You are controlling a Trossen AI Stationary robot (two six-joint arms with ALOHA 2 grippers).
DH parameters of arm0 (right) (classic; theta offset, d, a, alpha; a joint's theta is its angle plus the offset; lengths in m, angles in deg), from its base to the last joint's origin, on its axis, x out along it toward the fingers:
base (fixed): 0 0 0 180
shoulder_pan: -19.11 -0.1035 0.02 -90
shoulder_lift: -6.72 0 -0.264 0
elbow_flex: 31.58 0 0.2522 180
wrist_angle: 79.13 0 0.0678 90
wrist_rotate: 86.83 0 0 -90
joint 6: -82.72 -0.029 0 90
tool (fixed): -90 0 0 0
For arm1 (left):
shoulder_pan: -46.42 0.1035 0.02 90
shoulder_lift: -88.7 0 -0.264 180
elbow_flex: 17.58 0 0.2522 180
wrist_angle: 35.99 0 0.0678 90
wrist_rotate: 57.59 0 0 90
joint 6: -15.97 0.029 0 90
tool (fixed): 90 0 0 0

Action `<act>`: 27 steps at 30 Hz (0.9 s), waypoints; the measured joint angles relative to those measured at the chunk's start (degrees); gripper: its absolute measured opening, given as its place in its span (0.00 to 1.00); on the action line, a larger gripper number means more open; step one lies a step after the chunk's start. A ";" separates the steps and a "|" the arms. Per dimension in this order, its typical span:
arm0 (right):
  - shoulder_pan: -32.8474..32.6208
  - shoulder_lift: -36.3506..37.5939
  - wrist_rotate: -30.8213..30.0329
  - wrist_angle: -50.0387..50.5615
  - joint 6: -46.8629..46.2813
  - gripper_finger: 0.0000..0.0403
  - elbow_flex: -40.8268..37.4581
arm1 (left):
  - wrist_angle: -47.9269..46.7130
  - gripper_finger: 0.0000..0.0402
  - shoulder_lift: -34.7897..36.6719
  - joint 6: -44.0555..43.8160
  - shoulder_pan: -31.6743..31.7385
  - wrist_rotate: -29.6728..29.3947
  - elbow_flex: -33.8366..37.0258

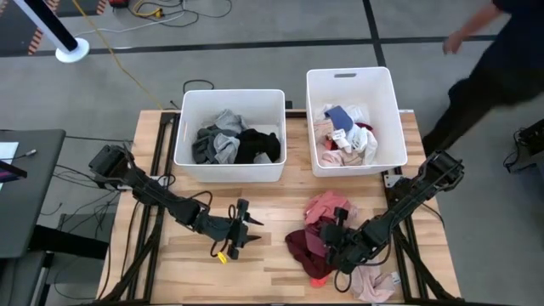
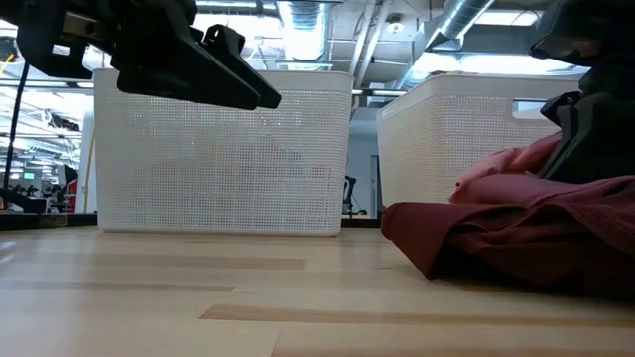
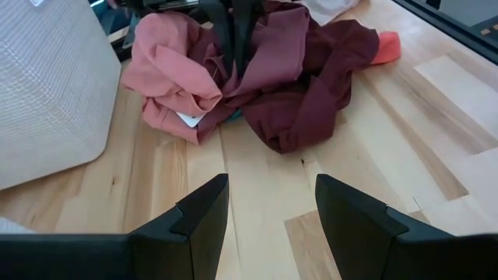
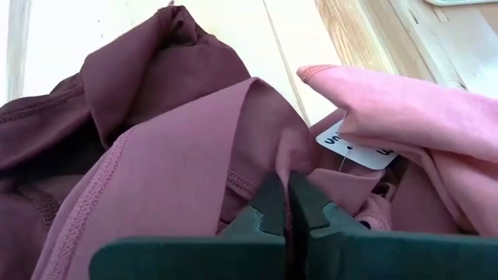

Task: Sort clothes
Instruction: Put the red underwear into the right white laundry organizer

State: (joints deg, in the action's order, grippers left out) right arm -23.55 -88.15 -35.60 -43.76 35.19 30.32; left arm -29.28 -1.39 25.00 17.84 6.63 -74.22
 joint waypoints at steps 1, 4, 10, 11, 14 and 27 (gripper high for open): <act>0.00 0.00 -0.02 0.00 -0.02 0.02 0.00 | -0.04 0.47 0.00 0.00 -0.01 0.00 0.00; 0.00 0.00 -0.04 -0.07 -0.02 0.02 0.00 | -0.04 0.47 0.00 0.00 -0.01 0.00 0.00; 0.00 0.00 -0.07 -0.87 0.53 0.01 0.00 | -0.04 0.47 0.00 -0.03 -0.01 0.00 0.00; 0.00 0.00 -0.09 -1.38 1.11 0.01 0.00 | -0.03 0.47 0.00 -0.07 -0.01 0.00 0.00; 0.07 0.00 -0.19 -2.71 2.85 0.01 0.00 | 0.02 0.47 0.00 -0.04 -0.04 -0.02 0.00; 4.28 2.02 -1.68 -4.77 25.64 0.01 9.81 | 11.18 0.47 0.00 6.46 0.20 -0.13 0.00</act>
State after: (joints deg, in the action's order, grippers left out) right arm -19.27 -86.13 -37.28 -48.53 60.83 40.13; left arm -18.10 -1.39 31.46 18.04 6.49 -74.22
